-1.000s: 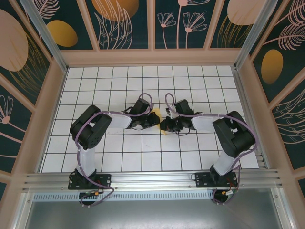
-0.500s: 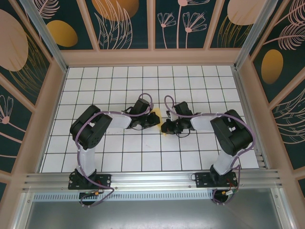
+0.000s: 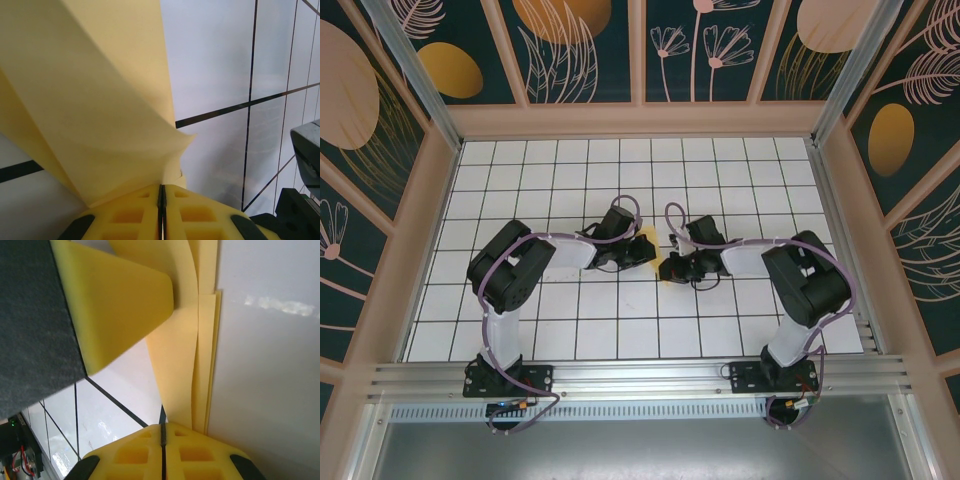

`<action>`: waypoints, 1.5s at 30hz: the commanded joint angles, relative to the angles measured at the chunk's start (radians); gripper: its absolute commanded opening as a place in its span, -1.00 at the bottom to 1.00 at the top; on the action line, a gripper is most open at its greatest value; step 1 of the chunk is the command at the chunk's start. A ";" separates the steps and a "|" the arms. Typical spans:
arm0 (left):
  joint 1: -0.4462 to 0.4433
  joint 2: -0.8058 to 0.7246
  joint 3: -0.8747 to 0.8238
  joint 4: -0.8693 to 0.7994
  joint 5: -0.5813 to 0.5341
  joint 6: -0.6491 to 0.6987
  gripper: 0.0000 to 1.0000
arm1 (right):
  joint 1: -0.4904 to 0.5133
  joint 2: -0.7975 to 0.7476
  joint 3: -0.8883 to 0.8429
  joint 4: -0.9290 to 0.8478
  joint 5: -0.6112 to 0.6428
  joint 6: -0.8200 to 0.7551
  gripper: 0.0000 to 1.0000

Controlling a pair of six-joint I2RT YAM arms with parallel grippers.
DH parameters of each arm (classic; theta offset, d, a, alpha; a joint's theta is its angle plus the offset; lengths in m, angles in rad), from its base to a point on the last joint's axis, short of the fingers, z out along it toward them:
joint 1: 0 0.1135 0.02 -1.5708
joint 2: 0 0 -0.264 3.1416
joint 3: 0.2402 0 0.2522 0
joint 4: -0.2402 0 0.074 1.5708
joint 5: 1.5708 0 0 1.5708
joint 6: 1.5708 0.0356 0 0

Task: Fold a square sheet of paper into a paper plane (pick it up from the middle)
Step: Fold the wing for the fifth time at the center of the table.

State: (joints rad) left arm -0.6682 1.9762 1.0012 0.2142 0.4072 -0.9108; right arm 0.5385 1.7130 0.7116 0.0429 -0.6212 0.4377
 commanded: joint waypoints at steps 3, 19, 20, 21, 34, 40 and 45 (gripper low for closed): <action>0.006 0.085 -0.004 -0.113 -0.139 0.012 -0.74 | 0.019 -0.048 -0.103 -0.155 0.004 -0.024 -0.84; 0.005 0.075 -0.003 -0.085 -0.109 0.015 -0.74 | 0.014 -0.174 -0.014 -0.055 0.024 0.024 -0.86; 0.005 0.075 -0.002 -0.085 -0.108 0.015 -0.74 | 0.014 -0.150 -0.001 -0.046 0.018 0.025 -0.87; 0.006 0.072 -0.001 -0.085 -0.107 0.015 -0.74 | 0.015 -0.130 0.009 -0.036 0.015 0.026 -0.87; 0.006 0.045 0.008 -0.067 -0.088 0.080 -0.67 | -0.015 0.049 0.057 -0.010 0.056 0.030 -0.91; 0.006 -0.023 0.045 -0.045 -0.094 0.215 -0.54 | -0.026 0.063 0.010 -0.023 0.073 0.024 -0.91; 0.008 -0.096 0.034 -0.042 -0.142 0.279 -0.50 | -0.029 0.064 -0.002 -0.026 0.074 0.025 -0.91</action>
State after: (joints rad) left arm -0.6712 1.9392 1.0271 0.1814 0.3389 -0.7170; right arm 0.5243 1.7481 0.7456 0.0708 -0.6102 0.4545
